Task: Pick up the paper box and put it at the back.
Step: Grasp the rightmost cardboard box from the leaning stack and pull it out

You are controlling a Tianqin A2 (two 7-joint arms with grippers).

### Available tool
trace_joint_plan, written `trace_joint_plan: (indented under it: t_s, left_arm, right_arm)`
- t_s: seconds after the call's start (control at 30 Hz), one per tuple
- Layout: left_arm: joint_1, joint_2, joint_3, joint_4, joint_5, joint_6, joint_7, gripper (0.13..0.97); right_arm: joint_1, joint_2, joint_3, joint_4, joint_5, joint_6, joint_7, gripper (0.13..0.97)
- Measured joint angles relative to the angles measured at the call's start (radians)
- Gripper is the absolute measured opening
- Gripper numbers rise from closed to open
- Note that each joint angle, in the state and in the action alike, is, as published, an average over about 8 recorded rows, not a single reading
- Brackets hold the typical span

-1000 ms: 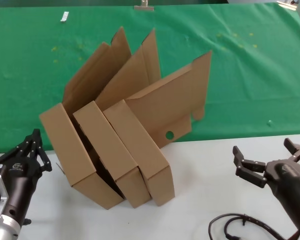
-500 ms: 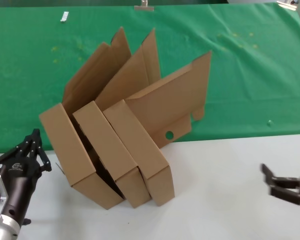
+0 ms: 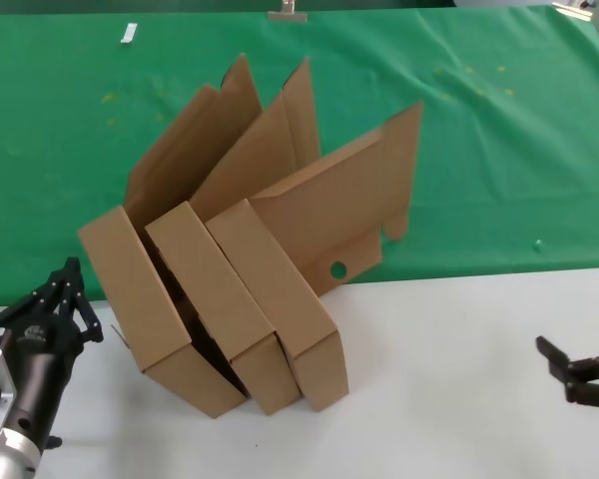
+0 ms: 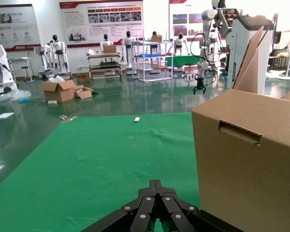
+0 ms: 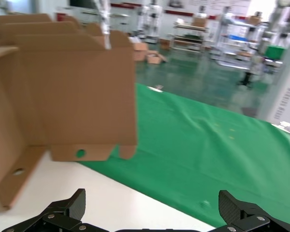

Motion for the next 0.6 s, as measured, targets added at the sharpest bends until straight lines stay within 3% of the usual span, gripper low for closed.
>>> trace_joint_plan:
  t_s: [0.6]
  left_arm:
    - [0.0,0.0,0.0,0.0,0.0,0.0,0.0,0.144]
  right_arm:
    - [0.343,-0.025,-0.145,-0.29,0.059,-0.354,-0.151,0.966]
